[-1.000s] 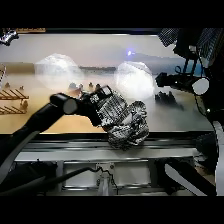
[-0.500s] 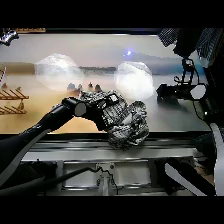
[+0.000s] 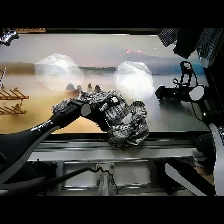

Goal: Fold the clothes and pants, and hang the long-sleeved shirts on hangers.

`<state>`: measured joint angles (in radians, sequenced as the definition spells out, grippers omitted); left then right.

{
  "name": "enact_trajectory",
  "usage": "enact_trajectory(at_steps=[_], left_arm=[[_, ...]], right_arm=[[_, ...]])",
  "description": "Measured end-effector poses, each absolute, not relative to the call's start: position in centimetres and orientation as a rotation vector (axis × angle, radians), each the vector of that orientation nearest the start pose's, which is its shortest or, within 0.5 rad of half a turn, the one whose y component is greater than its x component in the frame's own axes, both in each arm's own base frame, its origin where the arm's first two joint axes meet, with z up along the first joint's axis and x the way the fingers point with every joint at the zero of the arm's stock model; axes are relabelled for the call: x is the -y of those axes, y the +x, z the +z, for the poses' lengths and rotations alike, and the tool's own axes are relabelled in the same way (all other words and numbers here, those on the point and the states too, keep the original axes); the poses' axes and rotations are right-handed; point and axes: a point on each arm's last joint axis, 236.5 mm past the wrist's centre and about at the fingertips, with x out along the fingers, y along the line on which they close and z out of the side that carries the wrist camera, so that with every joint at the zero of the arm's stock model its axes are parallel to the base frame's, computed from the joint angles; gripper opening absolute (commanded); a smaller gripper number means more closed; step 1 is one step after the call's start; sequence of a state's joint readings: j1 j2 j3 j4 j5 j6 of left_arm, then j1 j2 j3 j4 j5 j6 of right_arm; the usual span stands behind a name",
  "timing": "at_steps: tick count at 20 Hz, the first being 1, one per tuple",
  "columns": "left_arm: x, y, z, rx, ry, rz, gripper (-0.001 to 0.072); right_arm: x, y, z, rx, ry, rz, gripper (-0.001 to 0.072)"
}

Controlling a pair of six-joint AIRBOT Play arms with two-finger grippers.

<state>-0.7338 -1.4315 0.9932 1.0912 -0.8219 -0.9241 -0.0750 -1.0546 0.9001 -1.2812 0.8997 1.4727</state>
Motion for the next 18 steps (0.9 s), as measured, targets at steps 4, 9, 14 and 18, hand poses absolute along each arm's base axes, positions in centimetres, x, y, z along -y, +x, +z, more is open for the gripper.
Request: enact_trajectory(at_steps=[4, 9, 14, 18], left_arm=[[33.5, 27.3, -5.9, -1.037, 0.437, -1.081, 0.0023], [33.5, 33.5, 2.0, -0.813, 0.348, -0.984, 0.0022], [33.2, 35.6, 6.2, -0.717, 0.313, -0.949, 0.0022], [33.1, 35.6, 6.7, -0.714, 0.309, -0.950, 0.0022]], right_arm=[[-3.1, 36.8, 2.3, -1.052, 0.251, 0.109, 0.0569], [-7.7, 33.1, -0.7, -1.198, 0.280, 0.207, 0.0570], [-10.9, 30.9, -4.6, -1.245, 0.355, 0.183, 0.0535], [-11.7, 32.4, -5.1, -1.158, 0.448, 0.141, 0.0026]])
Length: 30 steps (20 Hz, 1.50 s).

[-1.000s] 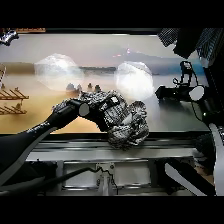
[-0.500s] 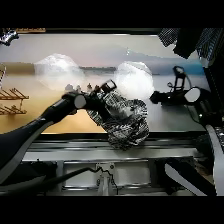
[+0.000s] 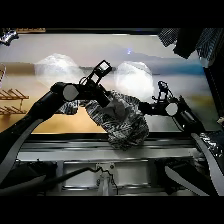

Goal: Fold the clothes and pants, and hang the long-sleeved shirts on hangers.

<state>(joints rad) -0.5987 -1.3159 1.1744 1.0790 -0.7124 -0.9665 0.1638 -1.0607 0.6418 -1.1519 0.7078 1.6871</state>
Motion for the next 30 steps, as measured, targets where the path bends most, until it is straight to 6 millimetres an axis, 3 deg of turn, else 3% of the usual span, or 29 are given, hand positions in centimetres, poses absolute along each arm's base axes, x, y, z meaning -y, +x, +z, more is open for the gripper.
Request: enact_trajectory(at_steps=[2, 4, 5, 7, 10, 11, 13, 15, 17, 19, 20, 23, 27, 30], left_arm=[[33.0, 35.6, 6.8, -0.715, 0.309, -0.949, 0.0021], [32.6, 36.1, 7.5, -0.700, 0.314, -0.932, 0.0021], [32.2, 36.8, 8.6, -0.678, 0.311, -0.907, 0.0021], [30.8, 38.9, 12.8, -0.591, 0.291, -0.826, 0.0021], [28.2, 41.1, 24.5, -0.353, 0.182, -0.706, 0.0021], [27.3, 40.9, 29.0, -0.258, 0.141, -0.680, 0.0021], [25.3, 39.2, 38.0, -0.061, 0.071, -0.643, 0.0021], [23.1, 36.1, 45.5, 0.109, 0.017, -0.622, 0.0021], [21.2, 33.1, 50.6, 0.231, -0.017, -0.610, 0.0021], [19.8, 31.0, 53.2, 0.295, -0.032, -0.601, 0.0021], [19.5, 30.7, 53.5, 0.302, -0.025, -0.594, 0.0021], [18.5, 31.9, 51.3, 0.201, 0.015, -0.546, 0.0022], [14.8, 36.5, 41.9, -0.165, 0.109, -0.367, 0.0022], [10.9, 39.4, 33.8, -0.449, 0.167, -0.213, 0.0023]], right_arm=[[-12.1, 33.1, -4.7, -1.124, 0.475, 0.145, 0.0026], [-12.6, 34.6, -2.3, -1.057, 0.462, 0.187, 0.0026], [-13.0, 35.8, 0.0, -0.996, 0.443, 0.220, 0.0026], [-13.6, 39.3, 7.9, -0.793, 0.380, 0.300, 0.0025], [-14.5, 42.7, 24.7, -0.408, 0.277, 0.409, 0.0025], [-14.9, 42.5, 30.7, -0.279, 0.238, 0.445, 0.0025], [-15.8, 40.6, 40.8, -0.056, 0.153, 0.507, 0.0024], [-16.9, 37.4, 48.1, 0.110, 0.076, 0.563, 0.0024], [-17.9, 34.3, 52.3, 0.211, 0.029, 0.614, 0.0025], [-18.9, 32.4, 53.9, 0.243, -0.007, 0.657, 0.0025], [-19.4, 32.0, 53.7, 0.232, -0.027, 0.679, 0.0025], [-20.8, 31.7, 51.1, 0.123, -0.090, 0.735, 0.0027], [-21.3, 32.1, 44.9, -0.133, -0.126, 0.762, 0.0024], [-21.5, 33.8, 38.5, -0.359, -0.117, 0.750, 0.0024]])
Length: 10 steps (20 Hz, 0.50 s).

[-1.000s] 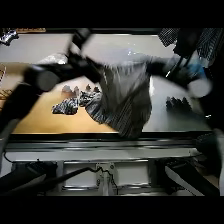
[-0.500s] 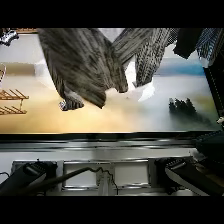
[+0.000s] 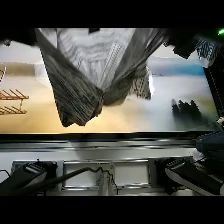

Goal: Fold the clothes and pants, and hang the long-sleeved shirts on hangers.

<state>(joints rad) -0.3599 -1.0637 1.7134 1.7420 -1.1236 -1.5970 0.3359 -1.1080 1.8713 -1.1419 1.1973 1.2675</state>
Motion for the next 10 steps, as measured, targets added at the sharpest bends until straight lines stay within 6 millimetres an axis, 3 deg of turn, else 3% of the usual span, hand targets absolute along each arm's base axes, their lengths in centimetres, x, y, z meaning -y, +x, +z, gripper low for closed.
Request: enact_trajectory(at_steps=[4, 7, 10], left_arm=[[8.2, 41.2, 21.7, -0.821, 0.237, -0.106, 0.0023], [7.6, 40.2, 12.4, -1.116, 0.305, -0.106, 0.0023], [7.0, 38.7, 7.1, -1.281, 0.322, -0.095, 0.0049]], right_arm=[[-23.9, 36.9, 26.6, -0.707, -0.065, 0.767, 0.0024], [-27.8, 39.0, 18.6, -0.879, -0.025, 0.799, 0.0024], [-32.0, 40.0, 12.9, -0.964, 0.012, 0.834, 0.0024]])
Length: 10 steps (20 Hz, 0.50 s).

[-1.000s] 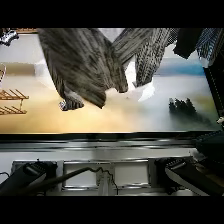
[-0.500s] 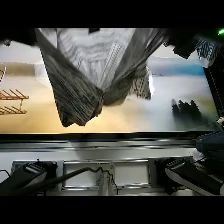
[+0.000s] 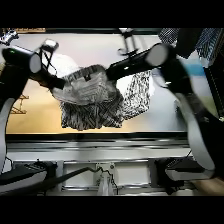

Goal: Fold the clothes and pants, and hang the long-sleeved shirts on hangers.

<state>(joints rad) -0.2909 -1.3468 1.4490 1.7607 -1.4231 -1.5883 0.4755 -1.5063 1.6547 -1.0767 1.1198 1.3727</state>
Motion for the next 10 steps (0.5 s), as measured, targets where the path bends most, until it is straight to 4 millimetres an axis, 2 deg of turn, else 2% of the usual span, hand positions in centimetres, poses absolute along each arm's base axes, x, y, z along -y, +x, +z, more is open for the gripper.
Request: enact_trajectory(at_steps=[2, 4, 6, 8, 10], left_arm=[[6.5, 38.3, 5.7, -1.319, 0.292, -0.066, 0.0400], [6.1, 38.5, 5.3, -1.314, 0.258, -0.041, 0.0411], [4.8, 39.0, 5.6, -1.294, 0.212, 0.008, 0.0411], [2.4, 39.6, 5.7, -1.278, 0.150, 0.079, 0.0411], [-1.1, 39.9, 6.0, -1.266, 0.085, 0.170, 0.0411]], right_arm=[[-34.0, 40.4, 10.0, -0.998, 0.025, 0.842, 0.0024], [-35.3, 40.6, 8.2, -1.012, 0.030, 0.846, 0.0023], [-36.1, 41.1, 7.4, -1.000, 0.036, 0.845, 0.0023], [-36.6, 41.6, 7.2, -0.980, 0.041, 0.842, 0.0023], [-36.8, 41.9, 7.1, -0.966, 0.045, 0.840, 0.0023]])
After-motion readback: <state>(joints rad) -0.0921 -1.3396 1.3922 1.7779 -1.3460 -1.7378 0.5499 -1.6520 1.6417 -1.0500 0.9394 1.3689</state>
